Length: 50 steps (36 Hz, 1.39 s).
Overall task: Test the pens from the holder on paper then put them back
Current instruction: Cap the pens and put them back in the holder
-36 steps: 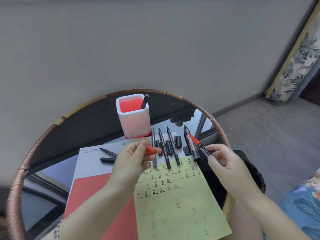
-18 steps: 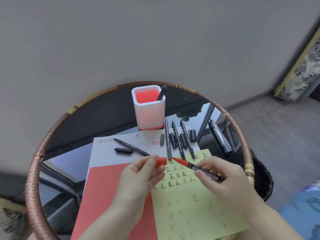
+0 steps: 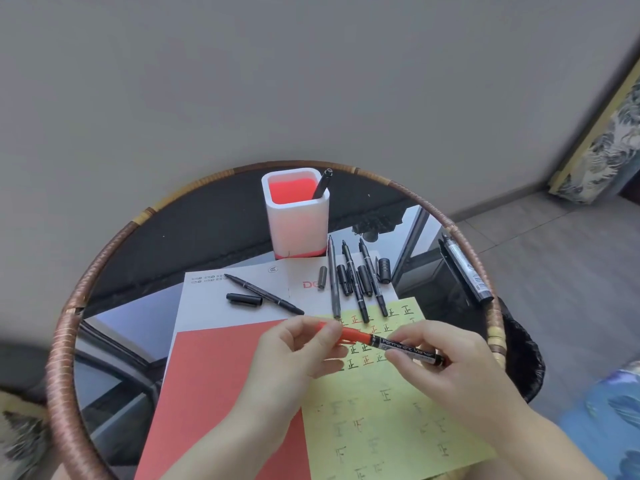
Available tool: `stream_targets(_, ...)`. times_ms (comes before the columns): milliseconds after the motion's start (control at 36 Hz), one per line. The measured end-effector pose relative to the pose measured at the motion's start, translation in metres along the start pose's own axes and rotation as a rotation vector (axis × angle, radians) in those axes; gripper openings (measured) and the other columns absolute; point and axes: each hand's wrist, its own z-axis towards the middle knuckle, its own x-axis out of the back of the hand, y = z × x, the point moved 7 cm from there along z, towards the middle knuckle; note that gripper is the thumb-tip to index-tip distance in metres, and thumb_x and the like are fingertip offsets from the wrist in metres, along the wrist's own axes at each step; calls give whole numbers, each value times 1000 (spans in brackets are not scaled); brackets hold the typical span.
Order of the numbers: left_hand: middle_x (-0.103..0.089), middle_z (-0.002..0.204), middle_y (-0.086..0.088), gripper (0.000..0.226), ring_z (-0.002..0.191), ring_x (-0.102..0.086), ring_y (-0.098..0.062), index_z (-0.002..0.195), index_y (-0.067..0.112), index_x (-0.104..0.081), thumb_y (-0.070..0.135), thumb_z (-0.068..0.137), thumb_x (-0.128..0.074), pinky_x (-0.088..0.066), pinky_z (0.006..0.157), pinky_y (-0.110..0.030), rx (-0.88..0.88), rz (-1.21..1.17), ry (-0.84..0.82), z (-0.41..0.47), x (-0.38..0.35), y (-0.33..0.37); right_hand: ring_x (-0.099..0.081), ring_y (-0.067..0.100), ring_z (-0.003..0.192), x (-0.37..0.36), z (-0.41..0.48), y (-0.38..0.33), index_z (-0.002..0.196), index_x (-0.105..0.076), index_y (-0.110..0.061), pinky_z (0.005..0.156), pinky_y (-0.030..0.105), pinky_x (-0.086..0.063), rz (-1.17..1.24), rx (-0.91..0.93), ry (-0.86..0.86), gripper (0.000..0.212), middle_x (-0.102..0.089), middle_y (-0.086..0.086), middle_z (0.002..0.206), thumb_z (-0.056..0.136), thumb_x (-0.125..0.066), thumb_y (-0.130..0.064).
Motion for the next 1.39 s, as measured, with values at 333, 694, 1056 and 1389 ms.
stream_targets(333,-67,61,-2,9,49,-58,-9,80,-1,-69,3,83,-61,-51,50,-20,-205,78,-96,-4,-18,26,-61,-6,65,18,5,-27,77,-73,-14,57,7,-45,22,208,146,36,-66,-17,68,80,-59,-47)
stream_targets(694,-68,65,-3,3,47,-58,-11,73,14,-66,13,73,-63,-49,50,-17,-467,43,-175,-19,-26,53,-54,8,43,22,9,-29,70,-72,-34,43,16,-41,436,29,136,37,-64,-8,51,56,-68,-68)
stream_targets(1056,-65,74,0,16,75,-63,-17,82,12,-66,26,85,-58,-52,65,-17,-364,-104,201,13,-10,56,-58,24,71,19,32,11,75,-67,-6,64,30,-46,43,-158,190,62,-66,15,71,83,-41,-62)
stream_targets(1389,-54,93,11,9,88,-55,-3,98,22,-57,16,92,-54,-44,79,-11,-1061,503,403,38,-1,161,-43,29,103,49,54,89,120,-55,-15,83,41,-43,-586,-515,164,34,-52,14,116,86,-53,-11)
